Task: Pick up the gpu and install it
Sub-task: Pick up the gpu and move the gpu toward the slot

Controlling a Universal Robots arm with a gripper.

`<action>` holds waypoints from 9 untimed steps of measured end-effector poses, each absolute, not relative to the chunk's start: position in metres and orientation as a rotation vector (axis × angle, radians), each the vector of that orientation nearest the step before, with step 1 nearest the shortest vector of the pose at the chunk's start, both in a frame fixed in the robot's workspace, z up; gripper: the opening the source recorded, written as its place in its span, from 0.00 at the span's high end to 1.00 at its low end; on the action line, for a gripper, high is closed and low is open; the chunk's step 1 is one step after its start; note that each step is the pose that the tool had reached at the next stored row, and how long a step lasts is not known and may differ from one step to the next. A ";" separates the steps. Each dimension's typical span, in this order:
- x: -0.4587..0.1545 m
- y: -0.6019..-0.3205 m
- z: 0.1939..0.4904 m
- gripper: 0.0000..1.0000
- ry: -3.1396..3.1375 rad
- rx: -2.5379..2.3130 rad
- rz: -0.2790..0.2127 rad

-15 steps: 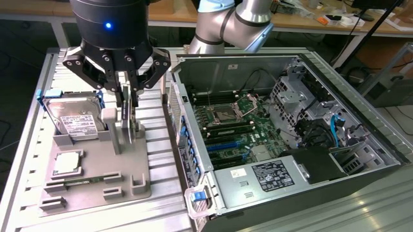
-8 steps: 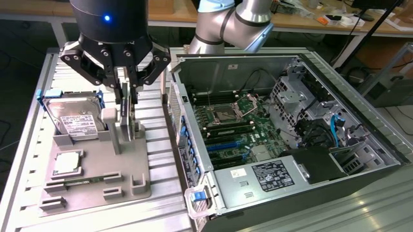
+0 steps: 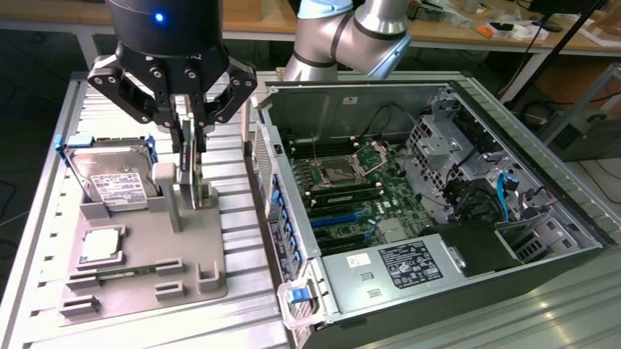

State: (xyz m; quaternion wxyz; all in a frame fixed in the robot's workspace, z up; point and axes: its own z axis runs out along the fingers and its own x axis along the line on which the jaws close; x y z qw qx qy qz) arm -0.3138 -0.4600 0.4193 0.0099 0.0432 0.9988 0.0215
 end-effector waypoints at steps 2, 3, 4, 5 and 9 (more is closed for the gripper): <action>-0.314 -0.460 0.420 0.73 3.118 0.135 0.067; -0.314 -0.460 0.420 0.73 3.119 0.135 0.067; -0.314 -0.460 0.421 0.73 3.119 0.135 0.067; -0.314 -0.460 0.421 0.73 3.119 0.135 0.067; -0.314 -0.460 0.422 0.73 3.120 0.135 0.067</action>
